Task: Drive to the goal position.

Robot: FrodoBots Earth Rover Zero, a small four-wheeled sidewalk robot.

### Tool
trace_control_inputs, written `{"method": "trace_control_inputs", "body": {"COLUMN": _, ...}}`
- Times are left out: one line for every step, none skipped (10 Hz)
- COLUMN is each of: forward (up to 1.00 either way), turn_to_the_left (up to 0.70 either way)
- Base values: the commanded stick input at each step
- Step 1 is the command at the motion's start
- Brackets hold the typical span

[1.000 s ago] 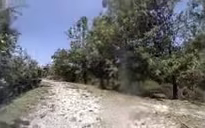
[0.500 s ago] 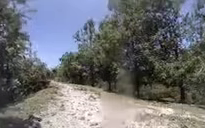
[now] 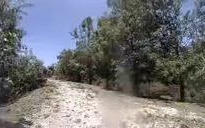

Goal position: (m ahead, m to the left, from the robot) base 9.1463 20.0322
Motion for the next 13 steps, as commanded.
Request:
{"method": "trace_control_inputs", "body": {"forward": 0.3, "turn_to_the_left": 0.0}}
{"method": "trace_control_inputs", "body": {"forward": 0.3, "turn_to_the_left": 0.0}}
{"method": "trace_control_inputs", "body": {"forward": 0.3, "turn_to_the_left": 0.0}}
{"method": "trace_control_inputs", "body": {"forward": 0.3, "turn_to_the_left": 0.11}}
{"method": "trace_control_inputs", "body": {"forward": 0.3, "turn_to_the_left": 0.49}}
{"method": "trace_control_inputs", "body": {"forward": 0.3, "turn_to_the_left": 0.75}}
{"method": "trace_control_inputs", "body": {"forward": 0.3, "turn_to_the_left": 0.75}}
{"method": "trace_control_inputs", "body": {"forward": 0.3, "turn_to_the_left": 0.75}}
{"method": "trace_control_inputs", "body": {"forward": 0.3, "turn_to_the_left": 0.75}}
{"method": "trace_control_inputs", "body": {"forward": 0.3, "turn_to_the_left": 0.75}}
{"method": "trace_control_inputs", "body": {"forward": 0.3, "turn_to_the_left": 0.75}}
{"method": "trace_control_inputs", "body": {"forward": 0.3, "turn_to_the_left": 0.0}}
{"method": "trace_control_inputs", "body": {"forward": 0.3, "turn_to_the_left": 0.0}}
